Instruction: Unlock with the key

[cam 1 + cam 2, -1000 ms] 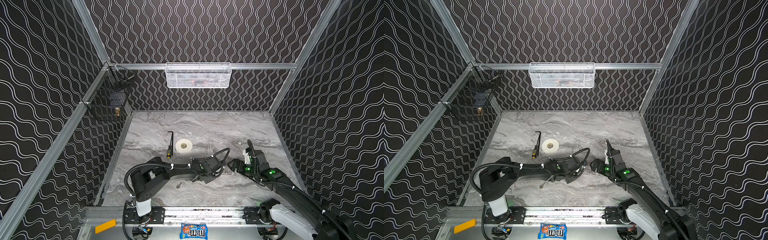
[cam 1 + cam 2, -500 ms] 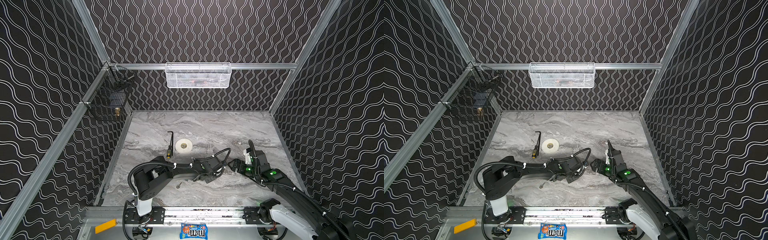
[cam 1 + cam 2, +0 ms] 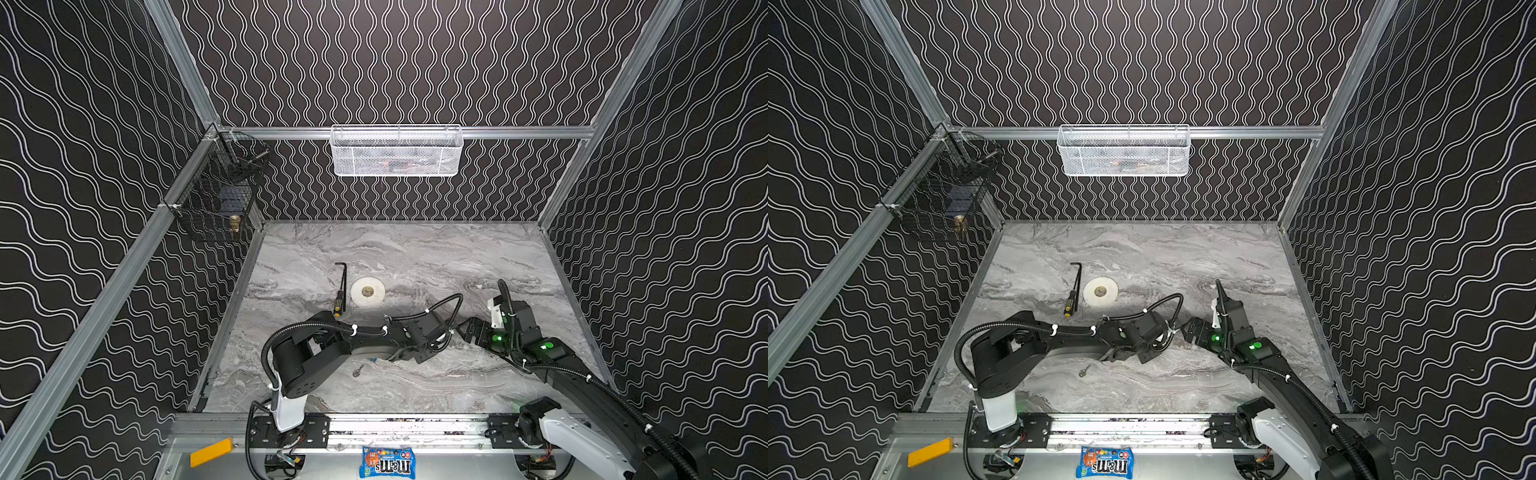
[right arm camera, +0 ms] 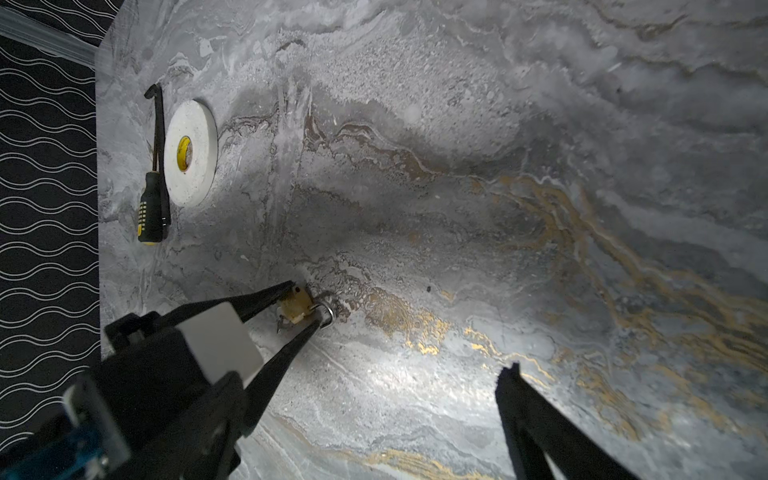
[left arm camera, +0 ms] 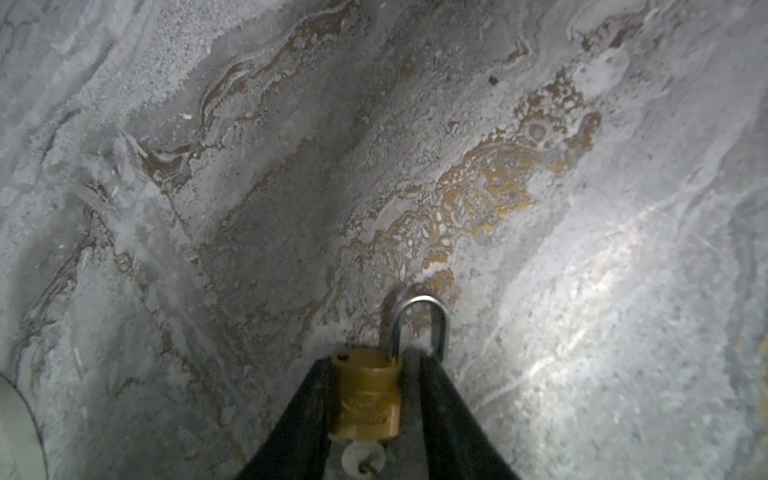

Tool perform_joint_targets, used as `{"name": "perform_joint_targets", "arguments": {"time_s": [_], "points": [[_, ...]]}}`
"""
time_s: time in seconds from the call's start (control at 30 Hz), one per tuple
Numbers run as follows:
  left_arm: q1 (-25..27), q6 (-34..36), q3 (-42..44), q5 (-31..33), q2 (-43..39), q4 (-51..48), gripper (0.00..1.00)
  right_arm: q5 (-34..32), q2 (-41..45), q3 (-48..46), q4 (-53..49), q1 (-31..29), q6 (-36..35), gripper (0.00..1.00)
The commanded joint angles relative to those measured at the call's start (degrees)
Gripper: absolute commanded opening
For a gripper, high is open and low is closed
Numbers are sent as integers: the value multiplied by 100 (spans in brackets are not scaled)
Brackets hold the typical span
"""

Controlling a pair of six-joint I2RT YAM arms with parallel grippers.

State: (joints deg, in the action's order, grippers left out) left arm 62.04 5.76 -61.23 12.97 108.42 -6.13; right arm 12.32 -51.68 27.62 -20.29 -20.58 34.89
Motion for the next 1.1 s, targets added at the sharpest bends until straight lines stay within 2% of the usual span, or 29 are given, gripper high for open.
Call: {"name": "perform_joint_targets", "arguments": {"time_s": [0.0,0.2,0.37,0.43,0.5,0.63,0.8,1.07], "points": [[-8,110,60,-148,109,-602,44,52,7,34,95,10,-56,96],[-8,101,42,-119,140,-539,53,59,-17,57,87,27,-79,96],[-8,92,64,-179,144,-477,55,52,26,51,83,44,-79,96],[-1,77,46,-222,153,-502,61,56,40,57,63,45,-88,96],[1,49,102,-260,68,-467,74,39,54,61,26,51,-95,96],[-16,-14,217,-304,-193,-333,86,15,125,55,-10,56,-96,96],[-163,-401,502,-683,-759,117,96,33,136,153,-94,63,-177,96],[-280,-1346,1207,-637,-2290,672,99,201,73,696,-599,54,-637,96]]}}
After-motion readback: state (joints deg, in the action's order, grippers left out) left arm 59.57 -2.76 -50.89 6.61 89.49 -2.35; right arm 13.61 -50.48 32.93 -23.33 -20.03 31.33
